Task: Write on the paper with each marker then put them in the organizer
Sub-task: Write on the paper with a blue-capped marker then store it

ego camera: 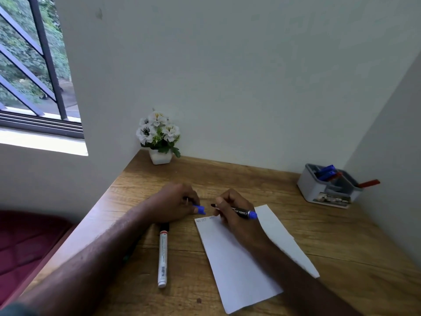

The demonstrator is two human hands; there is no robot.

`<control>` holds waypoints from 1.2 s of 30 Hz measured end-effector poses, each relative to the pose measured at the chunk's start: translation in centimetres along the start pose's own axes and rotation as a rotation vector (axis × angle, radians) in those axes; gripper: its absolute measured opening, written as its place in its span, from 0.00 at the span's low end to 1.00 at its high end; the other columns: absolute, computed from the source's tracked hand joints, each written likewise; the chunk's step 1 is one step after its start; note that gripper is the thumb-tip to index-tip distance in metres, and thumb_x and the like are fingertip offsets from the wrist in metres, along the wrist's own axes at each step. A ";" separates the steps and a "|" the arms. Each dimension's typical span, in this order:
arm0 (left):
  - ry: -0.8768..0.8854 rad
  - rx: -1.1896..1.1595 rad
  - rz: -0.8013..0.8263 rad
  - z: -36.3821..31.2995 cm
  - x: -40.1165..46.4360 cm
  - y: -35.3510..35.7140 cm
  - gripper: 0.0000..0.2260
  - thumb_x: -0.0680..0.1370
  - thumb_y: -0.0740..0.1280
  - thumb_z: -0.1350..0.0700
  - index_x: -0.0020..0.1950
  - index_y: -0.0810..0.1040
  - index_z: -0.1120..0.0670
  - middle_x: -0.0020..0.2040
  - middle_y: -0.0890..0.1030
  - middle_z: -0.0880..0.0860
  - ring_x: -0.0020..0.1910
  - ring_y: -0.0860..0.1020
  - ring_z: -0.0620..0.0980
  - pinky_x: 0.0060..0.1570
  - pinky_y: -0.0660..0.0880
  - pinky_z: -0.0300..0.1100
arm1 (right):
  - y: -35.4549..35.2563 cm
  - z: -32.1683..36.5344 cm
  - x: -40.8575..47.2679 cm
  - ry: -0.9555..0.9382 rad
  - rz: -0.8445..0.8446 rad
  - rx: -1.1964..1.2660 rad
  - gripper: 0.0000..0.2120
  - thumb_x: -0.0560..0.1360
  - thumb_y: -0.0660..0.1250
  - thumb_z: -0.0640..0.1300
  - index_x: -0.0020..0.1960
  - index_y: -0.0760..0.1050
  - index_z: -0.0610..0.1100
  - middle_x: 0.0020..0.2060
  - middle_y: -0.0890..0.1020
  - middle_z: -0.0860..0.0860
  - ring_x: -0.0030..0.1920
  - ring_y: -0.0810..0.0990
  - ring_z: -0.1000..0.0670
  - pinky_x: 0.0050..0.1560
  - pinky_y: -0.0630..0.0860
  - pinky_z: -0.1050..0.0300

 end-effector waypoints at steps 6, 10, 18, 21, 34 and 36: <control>-0.004 -0.065 -0.029 0.3 0.0 0.1 0.13 0.76 0.69 0.51 0.60 0.79 0.44 0.47 0.81 0.42 0.45 0.77 0.40 0.46 0.76 0.39 | -0.1 0.1 0.1 -0.173 0.060 -0.045 0.05 0.75 0.72 0.43 0.45 0.78 0.43 0.37 0.81 0.48 0.38 0.79 0.46 0.39 0.74 0.47; 0.026 -0.043 -0.001 -0.1 0.1 0.2 0.13 0.75 0.71 0.47 0.59 0.80 0.44 0.44 0.78 0.41 0.43 0.75 0.40 0.44 0.75 0.41 | 0.1 -0.6 0.8 -0.073 0.046 -0.008 0.04 0.71 0.74 0.38 0.42 0.79 0.42 0.36 0.82 0.45 0.38 0.80 0.41 0.36 0.74 0.47; -0.004 -0.065 0.003 0.3 0.3 0.5 0.15 0.72 0.74 0.46 0.58 0.81 0.44 0.43 0.78 0.42 0.42 0.75 0.43 0.44 0.75 0.43 | 0.8 -0.3 1.0 0.050 0.039 0.042 0.07 0.65 0.68 0.37 0.30 0.73 0.44 0.32 0.80 0.38 0.32 0.76 0.51 0.35 0.72 0.55; -0.011 -0.066 0.022 0.5 0.4 0.6 0.17 0.70 0.75 0.43 0.57 0.81 0.44 0.44 0.79 0.43 0.43 0.75 0.43 0.44 0.75 0.42 | 1.0 -0.5 0.9 0.029 0.061 0.029 0.08 0.65 0.67 0.38 0.30 0.71 0.46 0.32 0.79 0.39 0.33 0.73 0.53 0.36 0.69 0.56; -0.054 -0.108 0.054 0.2 0.4 0.5 0.16 0.70 0.76 0.48 0.57 0.82 0.47 0.45 0.76 0.39 0.45 0.74 0.40 0.43 0.70 0.35 | 0.5 0.0 0.9 -0.126 0.076 -0.087 0.06 0.70 0.72 0.36 0.38 0.77 0.44 0.34 0.83 0.49 0.35 0.79 0.50 0.33 0.72 0.57; -0.060 -0.105 0.062 0.1 0.4 0.5 0.16 0.70 0.76 0.48 0.56 0.82 0.47 0.45 0.77 0.41 0.45 0.74 0.41 0.44 0.71 0.37 | 0.9 0.1 0.9 -0.095 0.045 -0.053 0.04 0.68 0.72 0.38 0.36 0.78 0.42 0.34 0.82 0.48 0.35 0.78 0.52 0.34 0.71 0.60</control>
Point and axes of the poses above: each hand's wrist, its own x-axis towards the middle knuckle, its own y-axis out of the palm, z = x × y, the point moved 4 cm from there along x, towards the middle knuckle
